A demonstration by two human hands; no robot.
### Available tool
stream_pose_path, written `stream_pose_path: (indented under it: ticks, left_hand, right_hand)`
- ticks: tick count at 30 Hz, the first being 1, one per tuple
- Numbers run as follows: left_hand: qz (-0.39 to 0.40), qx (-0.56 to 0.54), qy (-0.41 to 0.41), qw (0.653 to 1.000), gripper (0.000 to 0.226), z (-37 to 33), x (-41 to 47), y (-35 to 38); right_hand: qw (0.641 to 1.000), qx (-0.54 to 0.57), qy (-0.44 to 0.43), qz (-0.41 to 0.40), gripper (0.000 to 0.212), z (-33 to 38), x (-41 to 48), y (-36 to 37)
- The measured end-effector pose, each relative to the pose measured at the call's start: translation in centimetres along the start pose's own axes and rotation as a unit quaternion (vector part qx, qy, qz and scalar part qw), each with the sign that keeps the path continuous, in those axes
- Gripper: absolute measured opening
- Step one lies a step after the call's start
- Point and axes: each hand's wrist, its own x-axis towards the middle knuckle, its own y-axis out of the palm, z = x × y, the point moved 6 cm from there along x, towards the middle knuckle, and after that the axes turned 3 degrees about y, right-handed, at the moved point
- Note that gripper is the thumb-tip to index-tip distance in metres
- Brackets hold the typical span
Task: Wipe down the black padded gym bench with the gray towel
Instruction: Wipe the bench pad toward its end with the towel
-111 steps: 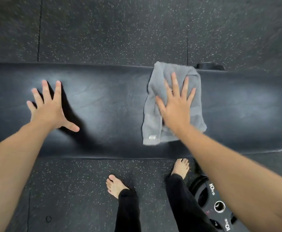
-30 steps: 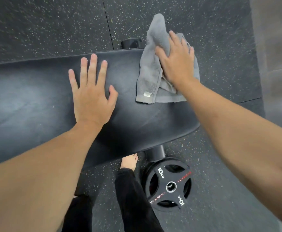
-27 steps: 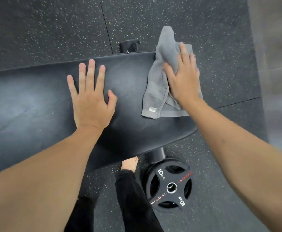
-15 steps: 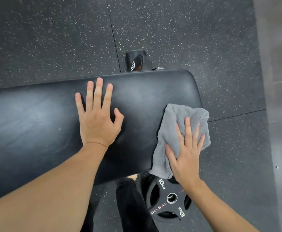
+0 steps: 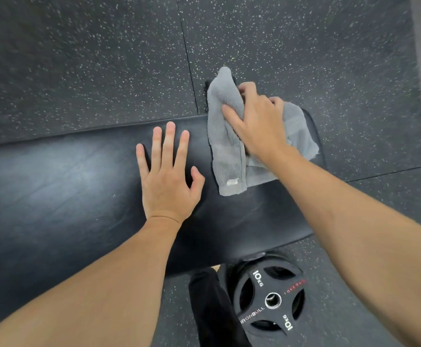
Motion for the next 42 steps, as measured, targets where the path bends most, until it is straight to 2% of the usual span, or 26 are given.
stream_pose_path:
  ticks: [3,8,11,13,15,16,20,22,24,27,29,31,34,36,39,42]
  left_hand:
    - [0.004,-0.005,0.000,1.000,0.069,0.1,0.0,0.0]
    - [-0.005,-0.047,0.004,0.999,0.066,0.2,0.0,-0.1]
    - [-0.006,-0.128,0.003,0.992,0.064,0.7,0.1,-0.5]
    - [-0.001,-0.227,0.021,0.974,0.063,1.3,-0.3,-1.1]
    - [-0.012,-0.300,0.029,0.953,0.058,3.7,-1.0,-2.7]
    - [-0.031,-0.301,0.017,0.953,0.054,6.1,-1.5,-3.8]
    - [-0.101,-0.161,-0.079,0.979,0.049,20.2,-4.8,-8.0]
    - [-0.074,-0.062,-0.135,0.986,0.054,27.7,-7.7,-8.6]
    - [-0.004,0.010,-0.155,0.988,0.063,32.3,-10.3,-8.0]
    - [0.024,0.020,-0.128,0.991,0.069,33.8,-11.9,-6.6]
    - [0.013,0.004,-0.129,0.991,0.069,33.8,-11.3,-6.6]
    - [0.008,-0.008,-0.135,0.991,0.069,33.9,-11.4,-6.9]
    - [0.009,-0.018,-0.133,0.991,0.068,34.2,-11.7,-6.8]
    - [0.004,-0.029,-0.138,0.990,0.066,34.5,-11.7,-7.0]
    - [0.000,-0.036,-0.138,0.990,0.066,34.7,-11.8,-6.9]
    - [-0.005,-0.035,-0.135,0.990,0.065,34.7,-11.9,-6.7]
  right_hand:
    - [0.999,-0.040,-0.004,0.010,0.035,-0.1,0.2,0.0]
    - [0.998,-0.050,0.024,-0.010,0.043,-0.2,-0.1,-0.1]
    - [0.998,-0.051,0.045,-0.014,0.044,0.5,-0.3,0.2]
    - [0.997,-0.057,0.047,-0.014,0.044,1.7,-0.6,0.6]
    - [0.997,-0.064,0.035,-0.002,0.044,4.2,-1.1,1.4]
    - [0.998,-0.065,0.025,0.006,0.045,5.8,-1.4,2.1]
    - [0.999,-0.042,-0.026,0.023,0.042,13.9,-3.5,6.3]
    - [0.997,-0.059,-0.048,0.024,0.048,17.9,-5.1,8.9]
    - [0.996,-0.088,-0.028,0.019,0.060,20.9,-6.0,10.8]
    - [0.994,-0.110,-0.002,0.009,0.063,24.6,-5.8,12.2]
    - [0.993,-0.117,-0.020,0.015,0.053,27.7,-5.1,13.0]
    - [0.993,-0.087,-0.062,0.052,0.040,32.4,-4.7,14.9]
    - [0.987,-0.031,-0.102,0.118,0.039,39.1,-4.3,18.0]
    - [0.984,-0.030,-0.118,0.132,0.038,41.4,-4.4,19.2]
    - [0.982,-0.044,-0.148,0.113,0.036,41.0,-5.1,19.2]
    - [0.984,-0.052,-0.159,0.059,0.037,37.2,-5.6,17.3]
